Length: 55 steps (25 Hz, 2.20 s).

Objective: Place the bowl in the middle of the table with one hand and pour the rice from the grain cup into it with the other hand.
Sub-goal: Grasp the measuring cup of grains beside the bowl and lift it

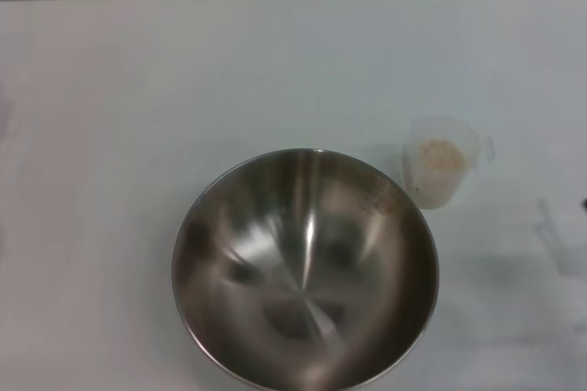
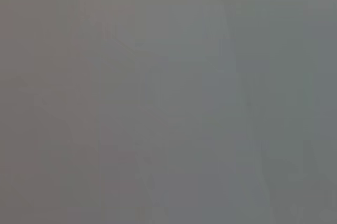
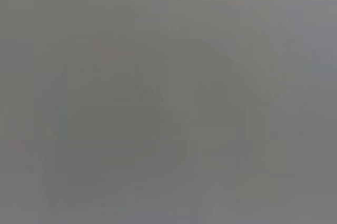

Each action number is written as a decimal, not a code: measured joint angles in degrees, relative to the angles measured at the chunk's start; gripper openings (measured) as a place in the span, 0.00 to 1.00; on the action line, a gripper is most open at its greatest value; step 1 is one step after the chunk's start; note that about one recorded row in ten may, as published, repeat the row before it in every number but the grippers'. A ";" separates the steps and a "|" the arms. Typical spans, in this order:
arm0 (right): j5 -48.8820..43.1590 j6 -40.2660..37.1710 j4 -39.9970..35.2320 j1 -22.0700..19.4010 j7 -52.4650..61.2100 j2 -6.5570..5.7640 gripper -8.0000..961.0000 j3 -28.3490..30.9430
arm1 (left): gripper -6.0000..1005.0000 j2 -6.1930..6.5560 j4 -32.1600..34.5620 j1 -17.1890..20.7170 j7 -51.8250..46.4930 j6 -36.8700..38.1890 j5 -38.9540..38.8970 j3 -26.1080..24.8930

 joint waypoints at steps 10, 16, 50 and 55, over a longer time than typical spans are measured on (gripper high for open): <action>-0.14 16.06 2.07 5.72 -0.04 0.01 0.86 -0.19 | 0.82 0.20 3.57 1.67 -8.43 1.06 0.04 -0.88; -0.03 17.36 2.46 6.32 -0.07 -0.02 0.86 -0.23 | 0.82 0.09 4.58 1.86 -8.90 1.62 0.06 -1.04; 0.52 24.08 1.88 10.72 0.15 -0.20 0.87 1.37 | 0.82 -0.23 4.17 4.55 -10.77 3.22 0.24 -0.62; 0.52 24.67 1.44 11.24 0.17 -0.19 0.86 1.34 | 0.82 -0.34 4.17 4.61 -10.79 3.22 0.30 -0.58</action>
